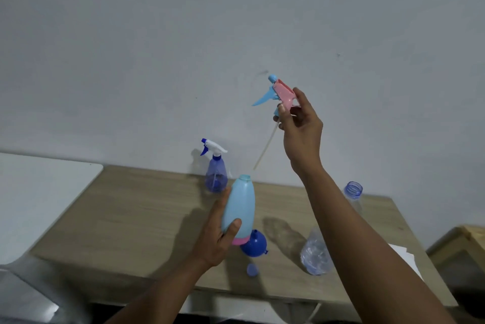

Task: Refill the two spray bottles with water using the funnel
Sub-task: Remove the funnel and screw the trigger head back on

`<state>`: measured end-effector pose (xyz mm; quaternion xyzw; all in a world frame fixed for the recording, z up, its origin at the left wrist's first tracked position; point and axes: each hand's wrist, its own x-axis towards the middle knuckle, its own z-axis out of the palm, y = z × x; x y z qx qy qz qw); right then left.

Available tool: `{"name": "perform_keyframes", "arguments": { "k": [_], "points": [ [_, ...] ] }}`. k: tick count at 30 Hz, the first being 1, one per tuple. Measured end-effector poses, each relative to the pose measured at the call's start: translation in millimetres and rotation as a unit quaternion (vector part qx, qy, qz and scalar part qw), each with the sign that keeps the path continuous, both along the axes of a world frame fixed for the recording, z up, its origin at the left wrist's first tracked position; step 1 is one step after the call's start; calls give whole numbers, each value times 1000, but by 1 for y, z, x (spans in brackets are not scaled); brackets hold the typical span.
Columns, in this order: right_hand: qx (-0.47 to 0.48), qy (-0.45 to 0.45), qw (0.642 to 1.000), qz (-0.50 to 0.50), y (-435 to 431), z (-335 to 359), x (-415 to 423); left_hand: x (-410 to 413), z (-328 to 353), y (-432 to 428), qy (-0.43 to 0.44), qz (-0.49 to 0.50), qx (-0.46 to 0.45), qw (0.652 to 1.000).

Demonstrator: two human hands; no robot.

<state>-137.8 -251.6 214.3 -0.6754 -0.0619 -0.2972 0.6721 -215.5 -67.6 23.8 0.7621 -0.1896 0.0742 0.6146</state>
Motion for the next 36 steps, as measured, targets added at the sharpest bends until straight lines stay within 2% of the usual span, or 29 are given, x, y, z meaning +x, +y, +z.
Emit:
{"name": "perform_keyframes", "arguments": {
  "k": [4,12,20,29,36],
  "points": [
    [-15,-13,1000,17,2,13,-13,-7,11,-4,-15,-6,-2,1000],
    [-62,65,990,106,16,-19,-51,-14,28,-4,-40,-3,-3,999],
    [-35,110,985,126,26,-35,-71,-21,44,-3,-17,-18,-37,999],
    [-89,75,980,160,30,-37,-84,-28,52,3,-1,-35,-54,998],
    [-101,104,971,190,28,-28,-81,-28,62,7,-11,-35,-66,997]
  ]
}}
